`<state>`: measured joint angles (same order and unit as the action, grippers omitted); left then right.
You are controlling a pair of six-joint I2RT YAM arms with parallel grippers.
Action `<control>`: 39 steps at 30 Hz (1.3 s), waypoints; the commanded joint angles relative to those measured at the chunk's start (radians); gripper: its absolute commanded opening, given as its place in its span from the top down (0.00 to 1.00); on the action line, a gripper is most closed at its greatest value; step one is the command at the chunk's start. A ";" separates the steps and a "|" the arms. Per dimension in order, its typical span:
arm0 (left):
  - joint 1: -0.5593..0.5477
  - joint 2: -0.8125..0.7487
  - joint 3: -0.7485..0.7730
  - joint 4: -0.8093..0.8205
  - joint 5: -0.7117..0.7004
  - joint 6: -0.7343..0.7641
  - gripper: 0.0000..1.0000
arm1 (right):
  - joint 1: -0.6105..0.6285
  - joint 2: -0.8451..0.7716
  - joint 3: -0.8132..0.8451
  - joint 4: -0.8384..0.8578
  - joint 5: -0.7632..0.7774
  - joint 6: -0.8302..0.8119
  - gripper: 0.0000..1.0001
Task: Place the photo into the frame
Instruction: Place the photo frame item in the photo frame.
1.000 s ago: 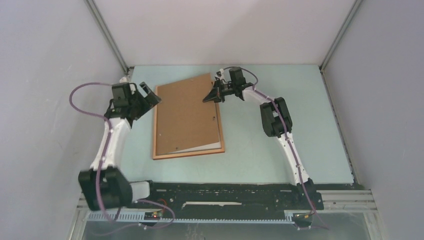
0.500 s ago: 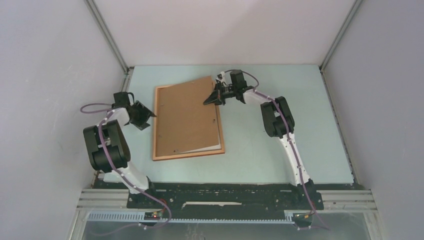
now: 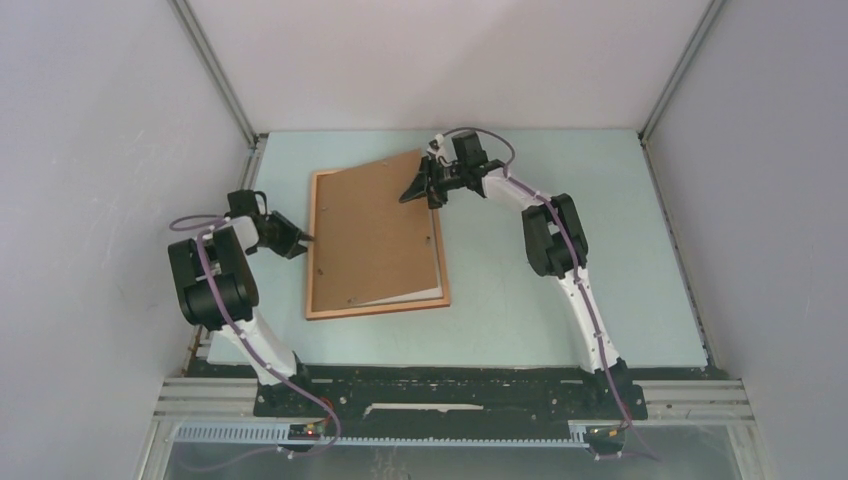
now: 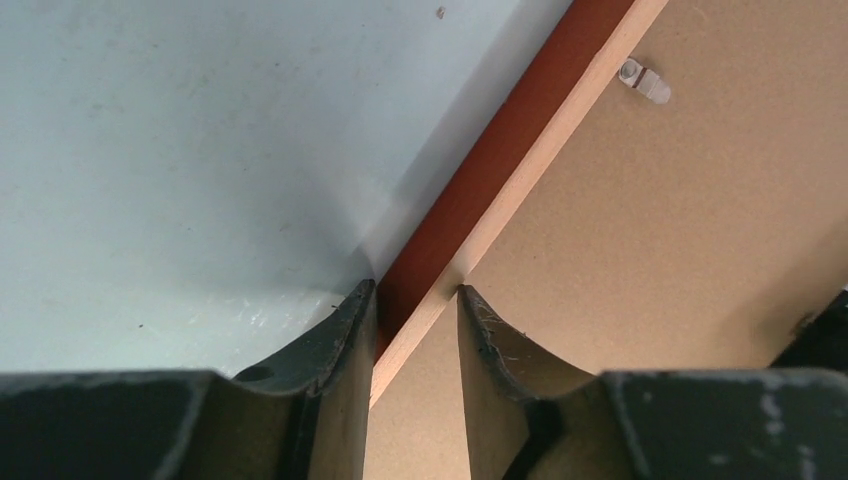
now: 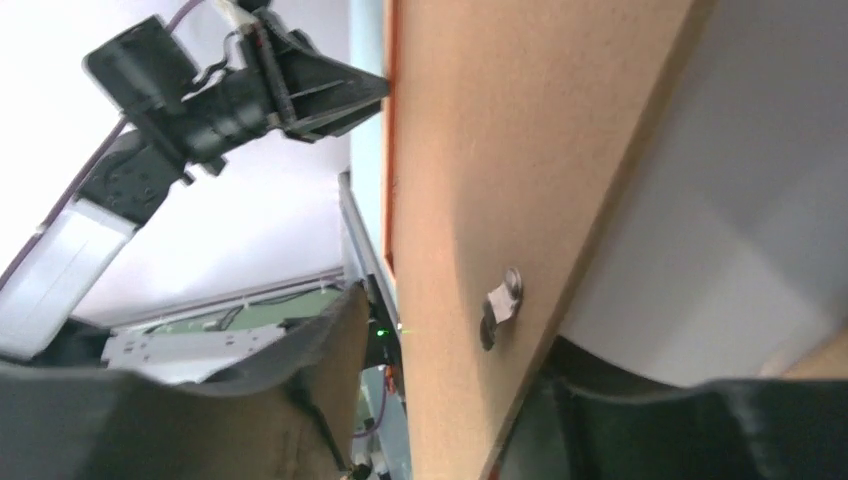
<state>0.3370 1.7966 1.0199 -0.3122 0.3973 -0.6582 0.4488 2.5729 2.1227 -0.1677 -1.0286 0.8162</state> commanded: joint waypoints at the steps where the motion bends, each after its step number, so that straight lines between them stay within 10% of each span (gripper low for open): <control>1: -0.008 0.008 -0.020 0.064 0.063 -0.040 0.67 | 0.008 -0.119 0.023 -0.238 0.182 -0.215 0.38; 11: -0.013 -0.038 -0.032 0.088 0.106 -0.054 0.67 | -0.016 -0.195 0.070 -0.494 0.457 -0.409 0.13; 18: -0.038 -0.024 -0.028 0.088 0.144 -0.044 0.68 | -0.002 -0.222 0.105 -0.610 0.682 -0.517 0.14; 23: -0.053 -0.018 -0.017 0.084 0.151 -0.041 0.68 | -0.015 -0.234 0.033 -0.518 0.504 -0.450 0.26; 39: -0.054 -0.026 -0.013 0.092 0.176 -0.056 0.68 | 0.019 -0.148 0.060 -0.562 0.634 -0.423 0.30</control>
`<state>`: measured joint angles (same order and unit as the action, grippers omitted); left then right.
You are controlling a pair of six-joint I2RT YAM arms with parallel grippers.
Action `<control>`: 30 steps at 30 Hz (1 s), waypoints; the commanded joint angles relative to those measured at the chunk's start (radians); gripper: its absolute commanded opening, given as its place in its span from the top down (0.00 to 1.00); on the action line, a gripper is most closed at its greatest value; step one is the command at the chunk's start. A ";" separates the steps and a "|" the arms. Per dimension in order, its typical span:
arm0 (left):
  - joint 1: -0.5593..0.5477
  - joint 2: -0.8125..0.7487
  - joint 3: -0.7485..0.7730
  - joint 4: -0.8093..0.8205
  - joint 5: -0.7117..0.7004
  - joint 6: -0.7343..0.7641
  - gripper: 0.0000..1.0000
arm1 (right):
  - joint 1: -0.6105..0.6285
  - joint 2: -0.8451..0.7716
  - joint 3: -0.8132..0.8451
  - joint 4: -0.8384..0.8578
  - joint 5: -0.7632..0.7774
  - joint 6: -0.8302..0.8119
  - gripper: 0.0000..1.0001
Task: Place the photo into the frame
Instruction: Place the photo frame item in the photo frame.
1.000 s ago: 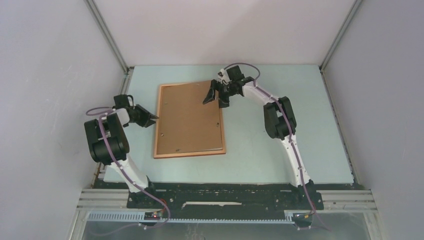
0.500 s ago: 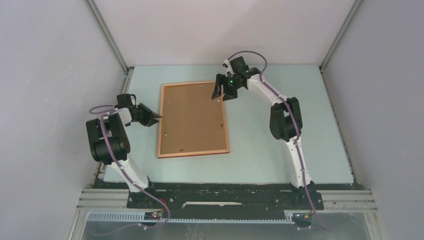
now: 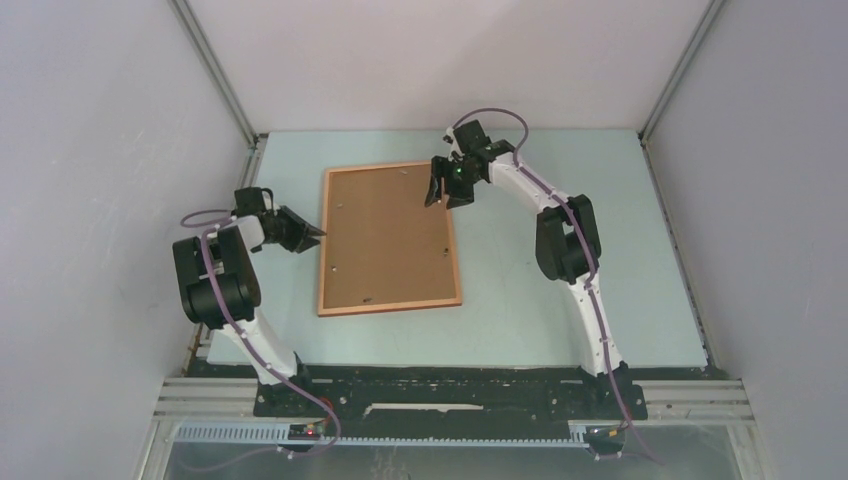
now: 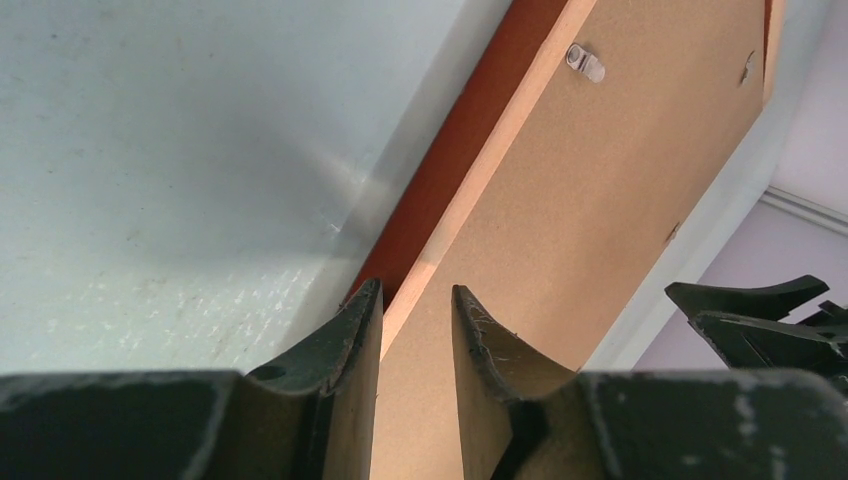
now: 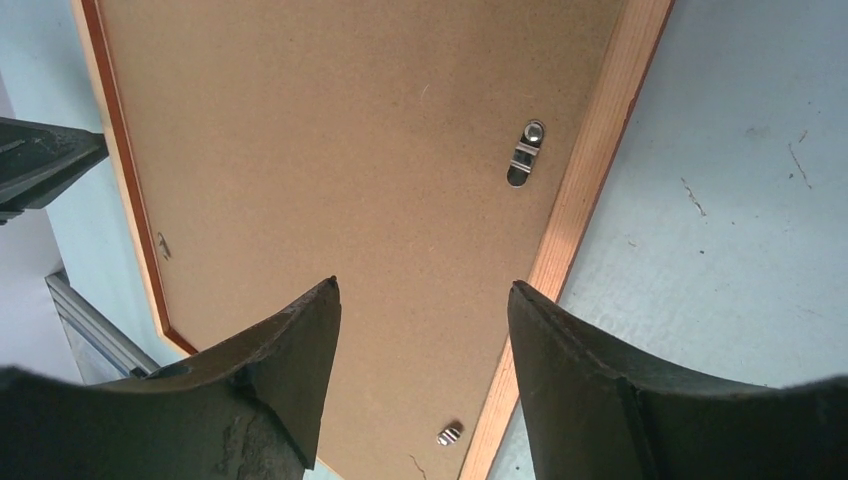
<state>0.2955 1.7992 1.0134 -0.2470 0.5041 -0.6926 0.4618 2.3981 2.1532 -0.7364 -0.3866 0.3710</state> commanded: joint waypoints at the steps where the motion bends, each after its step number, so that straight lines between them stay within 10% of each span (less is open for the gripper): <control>1: -0.012 -0.029 -0.009 0.027 0.071 -0.022 0.68 | 0.006 0.032 0.031 0.004 -0.004 0.023 0.30; 10: -0.011 -0.040 -0.010 0.029 0.074 -0.028 0.68 | 0.011 0.099 0.105 -0.058 0.046 0.016 0.30; 17: -0.013 -0.046 -0.017 0.043 0.086 -0.039 0.68 | 0.009 0.096 0.035 0.181 -0.345 0.146 0.37; 25: -0.012 -0.067 -0.020 0.045 0.075 -0.035 0.66 | 0.071 -0.166 -0.105 0.136 0.242 -0.061 0.34; 30: -0.024 -0.055 -0.015 0.044 0.081 -0.034 0.62 | 0.181 -0.227 -0.170 0.226 0.333 -0.233 0.27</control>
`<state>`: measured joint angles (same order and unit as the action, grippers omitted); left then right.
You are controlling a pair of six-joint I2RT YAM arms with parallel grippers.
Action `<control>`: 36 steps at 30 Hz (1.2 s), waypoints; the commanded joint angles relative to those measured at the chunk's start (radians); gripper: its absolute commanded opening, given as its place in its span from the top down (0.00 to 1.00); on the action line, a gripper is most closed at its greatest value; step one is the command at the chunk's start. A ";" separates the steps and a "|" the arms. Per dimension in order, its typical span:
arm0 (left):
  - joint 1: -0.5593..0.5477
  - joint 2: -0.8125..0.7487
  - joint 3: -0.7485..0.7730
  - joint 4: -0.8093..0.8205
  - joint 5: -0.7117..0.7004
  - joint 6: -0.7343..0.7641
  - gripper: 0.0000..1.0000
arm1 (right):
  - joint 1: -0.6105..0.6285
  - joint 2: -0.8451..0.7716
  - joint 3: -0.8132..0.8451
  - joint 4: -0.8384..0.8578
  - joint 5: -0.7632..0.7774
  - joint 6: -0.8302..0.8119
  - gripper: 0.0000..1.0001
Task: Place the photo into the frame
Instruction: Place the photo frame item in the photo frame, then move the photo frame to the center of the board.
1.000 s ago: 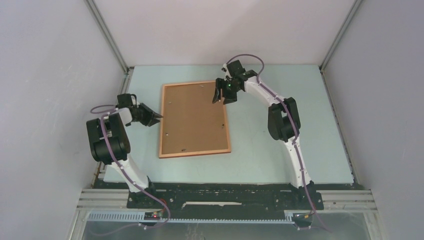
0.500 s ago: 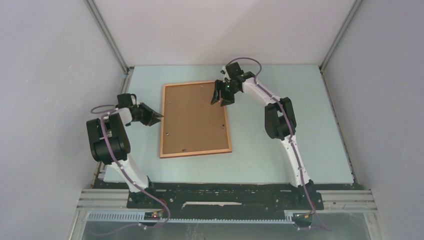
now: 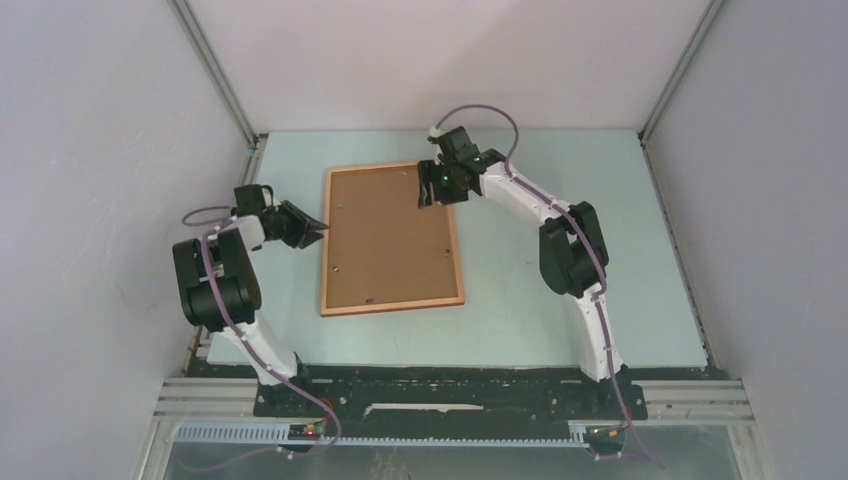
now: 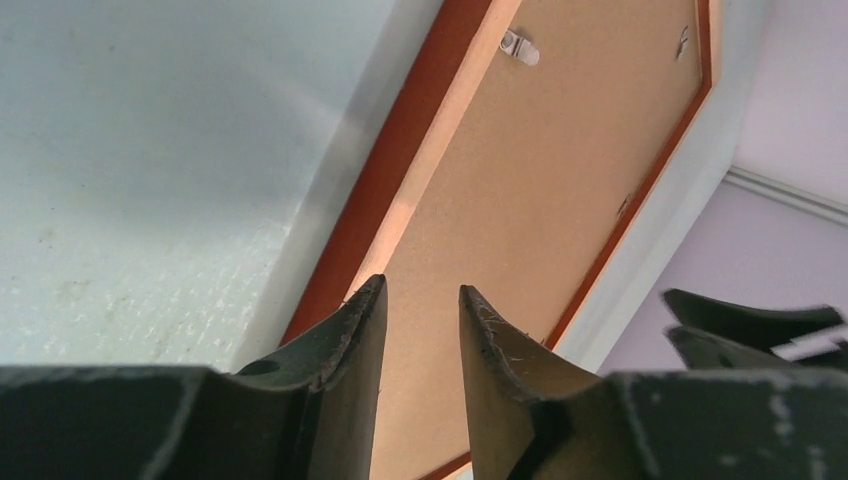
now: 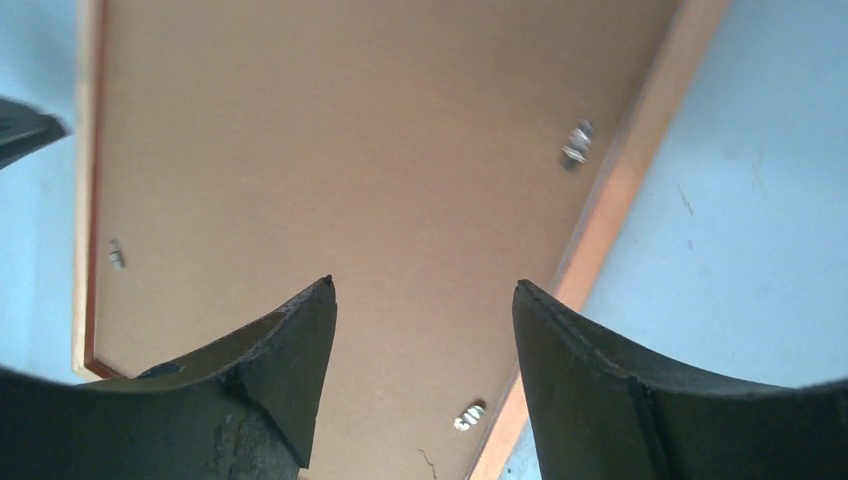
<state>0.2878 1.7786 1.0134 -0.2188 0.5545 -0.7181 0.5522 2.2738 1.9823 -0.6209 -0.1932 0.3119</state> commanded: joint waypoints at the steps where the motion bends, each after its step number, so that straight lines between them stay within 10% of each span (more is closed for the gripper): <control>1: -0.022 -0.025 -0.015 0.019 0.041 -0.011 0.60 | 0.112 -0.088 0.002 0.131 0.124 -0.206 0.27; 8: -0.090 0.028 -0.007 0.039 0.081 -0.025 0.55 | 0.102 0.011 0.101 0.157 -0.228 0.012 0.29; 14: -0.118 0.009 -0.016 0.079 0.119 -0.057 0.51 | 0.083 -0.056 -0.213 0.604 -0.403 0.377 0.37; 26: 0.018 -0.112 0.032 -0.106 -0.138 0.076 0.22 | 0.136 -0.075 -0.224 0.506 -0.329 0.299 0.35; 36: 0.008 -0.017 -0.029 0.009 -0.026 -0.009 0.30 | 0.166 0.007 -0.129 0.465 -0.371 0.304 0.44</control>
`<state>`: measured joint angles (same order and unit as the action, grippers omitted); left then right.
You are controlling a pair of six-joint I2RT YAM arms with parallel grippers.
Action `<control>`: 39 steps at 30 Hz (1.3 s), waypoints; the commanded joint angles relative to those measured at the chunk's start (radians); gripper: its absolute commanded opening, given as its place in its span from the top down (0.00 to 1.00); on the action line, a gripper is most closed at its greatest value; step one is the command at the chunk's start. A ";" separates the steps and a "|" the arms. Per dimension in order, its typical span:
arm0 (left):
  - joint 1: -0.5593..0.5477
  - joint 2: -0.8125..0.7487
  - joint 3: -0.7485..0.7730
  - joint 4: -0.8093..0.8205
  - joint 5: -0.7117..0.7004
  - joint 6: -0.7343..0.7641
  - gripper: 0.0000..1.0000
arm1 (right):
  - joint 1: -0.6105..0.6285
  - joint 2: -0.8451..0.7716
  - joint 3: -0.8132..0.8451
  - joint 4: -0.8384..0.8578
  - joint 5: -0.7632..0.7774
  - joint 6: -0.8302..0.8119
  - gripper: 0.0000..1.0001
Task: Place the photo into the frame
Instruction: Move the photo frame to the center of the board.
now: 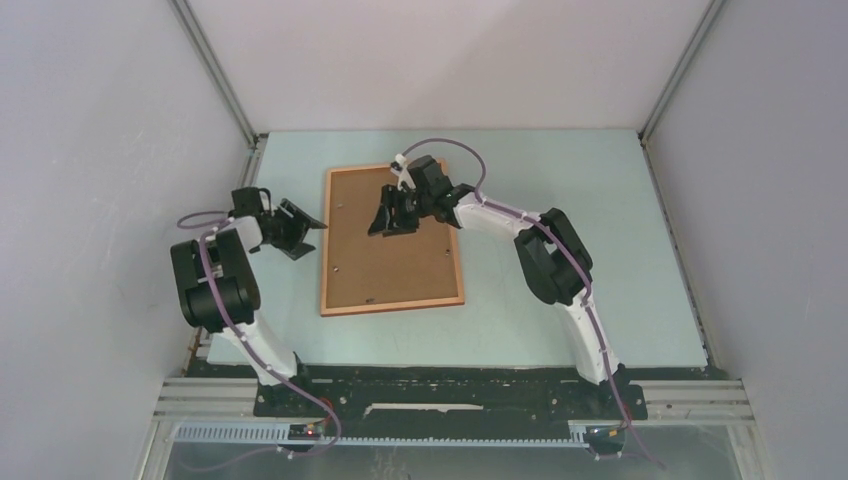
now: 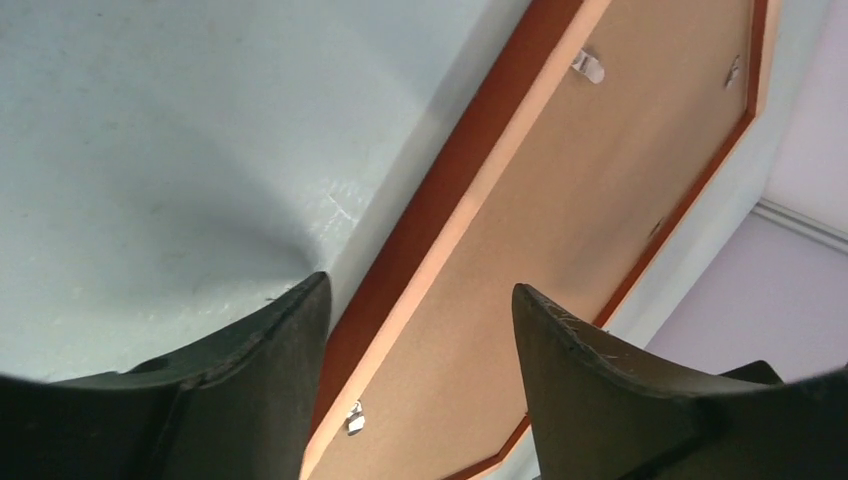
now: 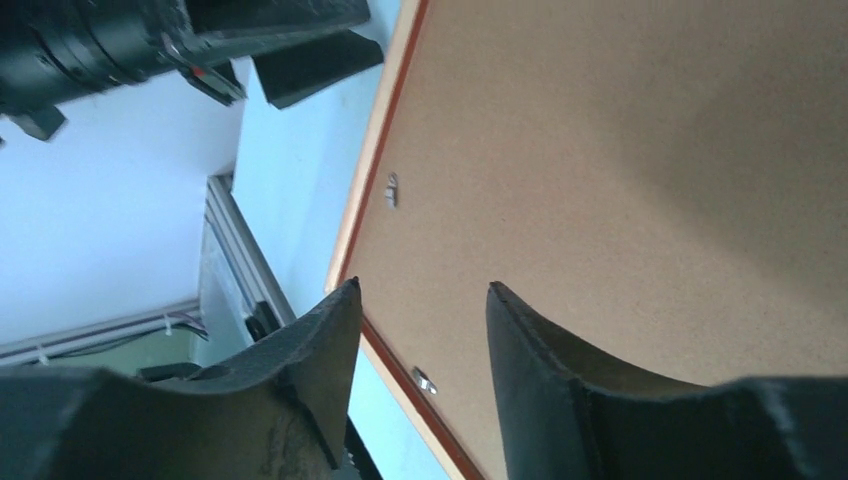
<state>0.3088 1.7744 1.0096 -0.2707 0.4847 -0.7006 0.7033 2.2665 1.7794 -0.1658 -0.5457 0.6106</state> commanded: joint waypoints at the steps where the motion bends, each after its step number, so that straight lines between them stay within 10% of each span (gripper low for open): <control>1: -0.019 -0.010 -0.028 0.071 0.055 -0.033 0.32 | 0.022 0.025 0.084 0.011 -0.020 0.010 0.47; 11: -0.120 0.037 -0.110 0.227 0.176 -0.154 0.52 | 0.072 0.106 0.128 -0.007 -0.027 0.038 0.62; 39: -0.198 0.046 -0.117 0.266 0.208 -0.200 0.56 | 0.062 0.078 -0.002 -0.087 0.040 -0.052 0.75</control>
<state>0.1200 1.8153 0.8959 -0.0311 0.6373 -0.8829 0.7628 2.3768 1.7851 -0.2119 -0.5404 0.5877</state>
